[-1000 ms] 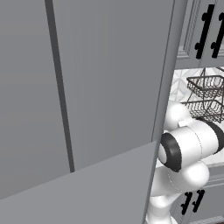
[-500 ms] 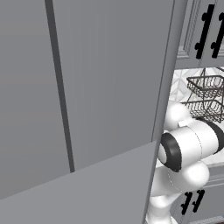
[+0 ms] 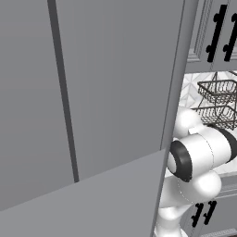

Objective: Start the toaster. Once the lever pops up, take the bread to the plate on the dining counter.

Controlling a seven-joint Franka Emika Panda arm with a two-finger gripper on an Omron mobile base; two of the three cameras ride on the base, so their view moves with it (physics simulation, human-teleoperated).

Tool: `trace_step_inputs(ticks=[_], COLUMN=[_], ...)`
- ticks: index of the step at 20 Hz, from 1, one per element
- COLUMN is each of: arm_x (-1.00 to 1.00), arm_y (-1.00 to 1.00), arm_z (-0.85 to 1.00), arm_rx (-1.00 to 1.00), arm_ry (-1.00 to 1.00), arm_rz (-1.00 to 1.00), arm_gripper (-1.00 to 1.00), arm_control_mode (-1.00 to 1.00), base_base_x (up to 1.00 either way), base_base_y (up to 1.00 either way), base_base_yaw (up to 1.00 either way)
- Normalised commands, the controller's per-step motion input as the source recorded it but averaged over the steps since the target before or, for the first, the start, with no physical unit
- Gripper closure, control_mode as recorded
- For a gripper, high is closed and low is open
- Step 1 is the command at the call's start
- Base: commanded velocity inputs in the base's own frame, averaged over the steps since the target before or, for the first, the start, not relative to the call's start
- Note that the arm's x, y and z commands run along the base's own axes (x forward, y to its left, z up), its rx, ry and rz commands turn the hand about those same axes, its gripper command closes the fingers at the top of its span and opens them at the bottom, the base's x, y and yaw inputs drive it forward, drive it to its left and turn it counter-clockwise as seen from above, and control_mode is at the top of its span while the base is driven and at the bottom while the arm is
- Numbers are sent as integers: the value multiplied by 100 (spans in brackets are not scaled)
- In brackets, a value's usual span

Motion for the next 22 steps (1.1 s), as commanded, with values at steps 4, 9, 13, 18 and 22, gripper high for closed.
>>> trace_step_inputs(ticks=[4, 9, 13, 18, 22], arm_x=[0, 0, 0, 0, 0], arm_y=[0, 0, 0, 0, 0], arm_z=[0, 0, 0, 0, 0], arm_rx=[0, 0, 0, 0, 0], arm_ry=[0, 0, 0, 0, 0], arm_rz=[0, 0, 0, 0, 0], arm_gripper=[-100, -100, -100, -100, -100], arm_control_mode=[-100, -100, -100, -100, -100], base_base_x=[0, 0, 0, 0, 0], base_base_y=[0, 0, 0, 0, 0], base_base_yaw=[0, 0, 0, 0, 0])
